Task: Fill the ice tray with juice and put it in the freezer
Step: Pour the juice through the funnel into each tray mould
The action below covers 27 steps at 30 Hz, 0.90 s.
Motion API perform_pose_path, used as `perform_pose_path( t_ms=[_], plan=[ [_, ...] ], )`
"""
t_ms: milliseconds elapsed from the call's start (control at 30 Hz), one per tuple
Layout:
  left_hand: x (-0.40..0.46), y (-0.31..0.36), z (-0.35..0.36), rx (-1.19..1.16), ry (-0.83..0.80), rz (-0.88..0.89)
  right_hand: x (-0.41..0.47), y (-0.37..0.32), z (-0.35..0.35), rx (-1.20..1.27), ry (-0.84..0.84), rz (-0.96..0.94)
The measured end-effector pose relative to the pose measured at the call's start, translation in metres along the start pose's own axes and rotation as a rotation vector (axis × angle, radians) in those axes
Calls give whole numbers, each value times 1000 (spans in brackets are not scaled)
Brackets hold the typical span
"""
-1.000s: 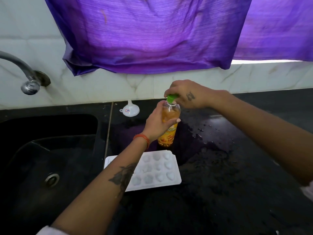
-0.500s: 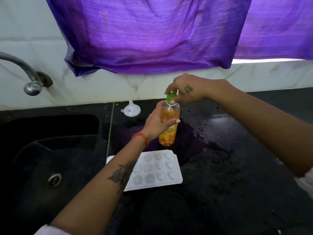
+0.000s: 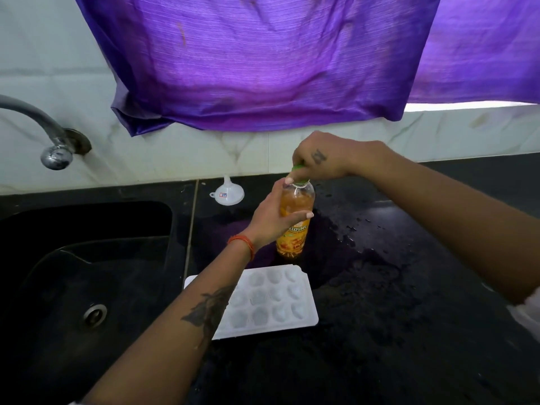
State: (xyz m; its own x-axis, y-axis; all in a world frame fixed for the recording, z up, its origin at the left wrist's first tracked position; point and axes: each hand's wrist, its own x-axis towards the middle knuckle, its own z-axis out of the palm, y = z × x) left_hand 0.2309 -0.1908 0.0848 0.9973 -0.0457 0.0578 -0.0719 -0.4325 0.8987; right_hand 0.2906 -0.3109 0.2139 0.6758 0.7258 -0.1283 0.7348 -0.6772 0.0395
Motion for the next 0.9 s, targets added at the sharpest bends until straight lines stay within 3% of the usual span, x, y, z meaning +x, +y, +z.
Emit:
perform_pose_path(
  t_ms=[100,233,367,633,700,767,900],
  plan=[
    [1,-1,-2,-11,-11,-1,3,-8,6,-117,34,-62],
    [2,-2,-4,-24,-19,2,-3,-3,-2,-90,7,-164],
    [3,-2,-4,-20,-39,19,4,-1,-4,-82,-8,-27],
    [3,-4,-5,-46,-38,9,1,-5,-8,-70,-20,-163],
    [3,-3,-5,-46,-40,29,2,-3,-7,-12,-58,-78],
    [3,-4,-5,-38,-47,34,4,-5,-2,-91,-49,-13],
    [4,-6,-6,-51,-50,-7,5,-8,2,-154,2,-123]
  ],
)
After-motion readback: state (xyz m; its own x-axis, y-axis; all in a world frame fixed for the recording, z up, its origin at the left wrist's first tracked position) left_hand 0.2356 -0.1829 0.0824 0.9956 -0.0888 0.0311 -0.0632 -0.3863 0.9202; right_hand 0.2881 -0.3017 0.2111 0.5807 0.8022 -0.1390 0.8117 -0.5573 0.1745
